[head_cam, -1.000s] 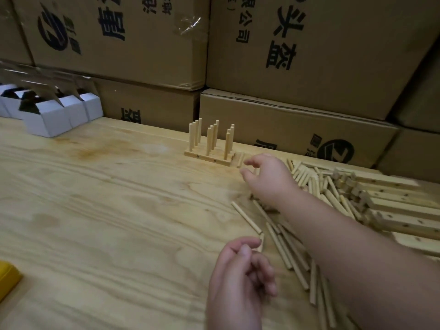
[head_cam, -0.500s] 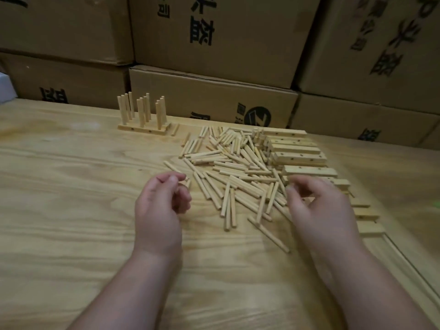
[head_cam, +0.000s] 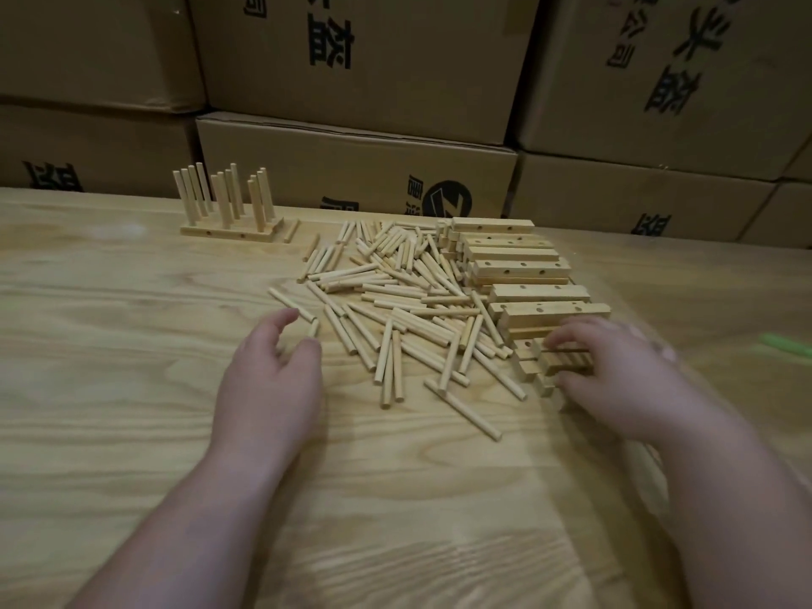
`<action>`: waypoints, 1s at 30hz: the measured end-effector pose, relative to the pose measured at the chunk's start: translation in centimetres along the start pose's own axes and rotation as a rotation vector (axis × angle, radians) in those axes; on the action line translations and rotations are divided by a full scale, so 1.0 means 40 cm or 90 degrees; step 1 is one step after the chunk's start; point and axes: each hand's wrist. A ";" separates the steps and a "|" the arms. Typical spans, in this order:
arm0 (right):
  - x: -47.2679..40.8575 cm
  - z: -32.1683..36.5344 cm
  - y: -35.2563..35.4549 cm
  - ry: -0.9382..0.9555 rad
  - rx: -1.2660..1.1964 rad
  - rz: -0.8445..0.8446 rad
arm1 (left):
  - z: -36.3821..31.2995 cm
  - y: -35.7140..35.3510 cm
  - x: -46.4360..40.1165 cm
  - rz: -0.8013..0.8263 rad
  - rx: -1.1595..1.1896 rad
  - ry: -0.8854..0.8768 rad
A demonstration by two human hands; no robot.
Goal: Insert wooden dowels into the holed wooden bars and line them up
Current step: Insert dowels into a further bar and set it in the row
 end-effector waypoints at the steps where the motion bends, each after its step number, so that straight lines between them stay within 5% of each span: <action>1: -0.003 0.003 -0.005 0.001 -0.002 -0.019 | 0.001 -0.002 0.003 0.019 -0.004 -0.010; 10: -0.011 0.065 -0.033 0.031 -0.056 -0.146 | 0.009 -0.011 0.009 0.075 0.038 -0.041; 15: -0.014 0.025 -0.032 -0.025 -0.003 -0.053 | 0.000 -0.022 0.024 0.114 0.085 -0.073; 30: -0.026 0.046 -0.041 -0.059 0.062 -0.065 | -0.021 -0.036 0.045 0.131 0.263 -0.130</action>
Point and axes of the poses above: each hand's wrist, its own x-axis away from the middle knuckle, its own y-axis out of the back of the hand, z = x × y, and after that the axes turned 1 degree about x, right-handed
